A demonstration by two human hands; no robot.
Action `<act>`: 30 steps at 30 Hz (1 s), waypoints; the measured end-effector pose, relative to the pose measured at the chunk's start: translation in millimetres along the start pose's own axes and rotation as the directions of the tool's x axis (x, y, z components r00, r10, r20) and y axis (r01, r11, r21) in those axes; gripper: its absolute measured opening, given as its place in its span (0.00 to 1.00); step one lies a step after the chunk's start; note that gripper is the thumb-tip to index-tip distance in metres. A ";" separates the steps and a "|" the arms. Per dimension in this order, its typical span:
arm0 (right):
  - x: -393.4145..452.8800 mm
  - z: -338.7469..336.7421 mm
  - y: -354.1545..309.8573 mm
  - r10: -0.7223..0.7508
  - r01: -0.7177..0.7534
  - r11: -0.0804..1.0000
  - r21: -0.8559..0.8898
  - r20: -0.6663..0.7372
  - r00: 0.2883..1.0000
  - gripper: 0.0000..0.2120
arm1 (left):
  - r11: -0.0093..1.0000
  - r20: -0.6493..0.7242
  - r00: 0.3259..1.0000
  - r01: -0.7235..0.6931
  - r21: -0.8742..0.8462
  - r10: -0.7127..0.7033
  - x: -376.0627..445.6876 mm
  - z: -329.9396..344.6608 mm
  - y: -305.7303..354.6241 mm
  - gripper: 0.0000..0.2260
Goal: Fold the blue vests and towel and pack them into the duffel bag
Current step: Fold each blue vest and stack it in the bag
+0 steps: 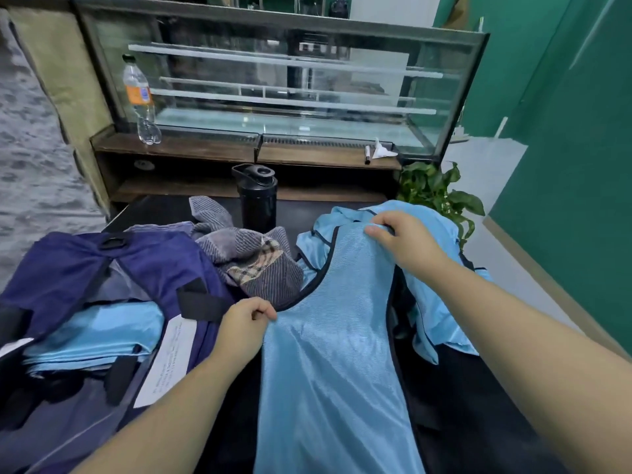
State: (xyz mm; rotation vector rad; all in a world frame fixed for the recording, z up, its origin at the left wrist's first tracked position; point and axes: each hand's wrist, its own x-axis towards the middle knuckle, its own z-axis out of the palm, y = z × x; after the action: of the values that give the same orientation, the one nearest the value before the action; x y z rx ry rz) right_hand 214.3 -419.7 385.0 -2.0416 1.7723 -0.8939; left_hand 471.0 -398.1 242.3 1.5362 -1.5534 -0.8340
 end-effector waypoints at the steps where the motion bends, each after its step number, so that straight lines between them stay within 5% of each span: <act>1: -6.0 -2.4 -3.3 -0.018 0.018 1.000 0.009 0.026 1.000 0.12 | 1.000 0.010 1.000 0.012 -0.025 -0.012 0.8 0.8 -2.4 0.17; 9: -80.1 2.8 -10.3 -0.218 0.228 0.974 -0.009 0.250 0.943 0.06 | 0.980 0.009 0.992 0.123 -0.154 -0.123 -5.9 7.1 -10.3 0.09; 13: -112.4 20.0 -4.6 -0.261 0.297 0.954 -0.047 0.359 0.896 0.16 | 0.954 0.003 0.988 0.152 -0.260 -0.157 -6.8 7.5 -13.3 0.11; 20: -144.8 54.1 16.3 -0.221 0.404 0.892 -0.202 0.584 0.781 0.26 | 0.905 0.067 0.980 0.201 -0.375 -0.189 -8.3 5.4 -18.1 0.11; 23: -151.1 59.7 19.1 -0.188 0.402 0.891 -0.212 0.634 0.750 0.22 | 0.897 0.074 0.978 0.209 -0.390 -0.196 -8.4 6.0 -18.2 0.11; 25: -145.5 58.7 20.9 -0.171 0.330 0.922 -0.203 0.551 0.817 0.25 | 0.893 0.074 0.978 0.209 -0.399 -0.196 -8.4 5.8 -17.5 0.10; 28: -119.5 56.3 35.9 -0.039 0.090 0.967 -0.239 0.211 0.977 0.19 | 0.873 0.077 0.975 0.220 -0.435 -0.207 -7.0 5.9 -18.5 0.11; 30: -104.1 57.0 44.2 0.122 -0.088 0.975 -0.202 0.166 0.979 0.18 | 0.855 0.086 0.973 0.230 -0.465 -0.215 -6.0 5.7 -19.6 0.11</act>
State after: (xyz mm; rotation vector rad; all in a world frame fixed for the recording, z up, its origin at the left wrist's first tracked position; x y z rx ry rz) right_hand 210.0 -338.1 288.3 -2.0464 1.9113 -0.5084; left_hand 475.3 -393.6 221.9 1.3505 -1.0880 -1.2695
